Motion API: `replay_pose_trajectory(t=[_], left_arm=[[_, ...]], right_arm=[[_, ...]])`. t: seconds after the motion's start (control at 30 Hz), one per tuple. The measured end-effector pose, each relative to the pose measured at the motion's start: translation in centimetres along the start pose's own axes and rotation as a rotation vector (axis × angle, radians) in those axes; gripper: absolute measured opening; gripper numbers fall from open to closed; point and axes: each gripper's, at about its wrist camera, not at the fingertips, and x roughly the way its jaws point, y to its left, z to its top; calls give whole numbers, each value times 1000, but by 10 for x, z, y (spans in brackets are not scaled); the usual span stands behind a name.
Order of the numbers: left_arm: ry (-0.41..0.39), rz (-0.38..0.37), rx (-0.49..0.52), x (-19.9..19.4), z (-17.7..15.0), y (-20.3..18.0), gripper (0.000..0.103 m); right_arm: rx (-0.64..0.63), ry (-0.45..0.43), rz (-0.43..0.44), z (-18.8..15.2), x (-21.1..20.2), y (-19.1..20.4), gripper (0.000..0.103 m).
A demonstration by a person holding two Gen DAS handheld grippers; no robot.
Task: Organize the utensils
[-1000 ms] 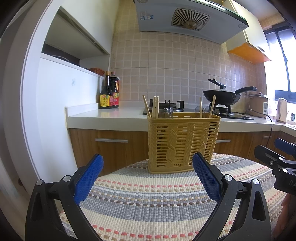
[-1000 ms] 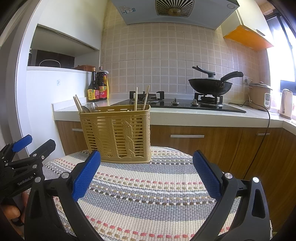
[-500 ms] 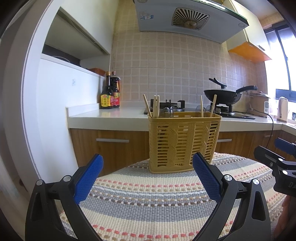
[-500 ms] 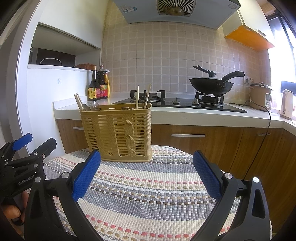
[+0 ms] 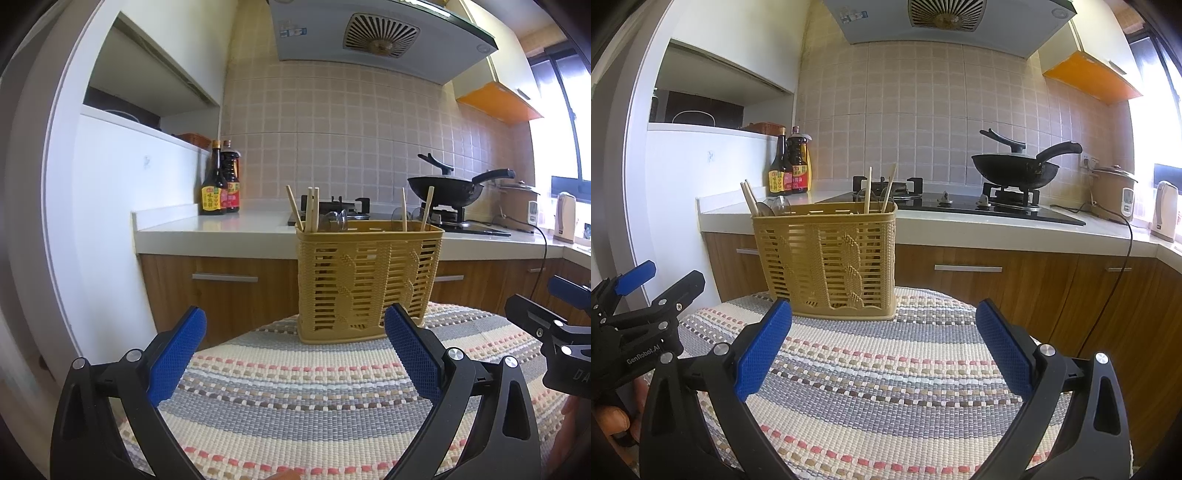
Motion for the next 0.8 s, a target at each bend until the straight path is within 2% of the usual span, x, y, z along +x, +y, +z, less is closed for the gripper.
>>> replay_pose_trajectory(t=[0.8], left_arm=[[-11, 6, -50, -3, 3, 10, 94]], right_arm=[[-5, -6, 1, 1, -1, -1, 95]])
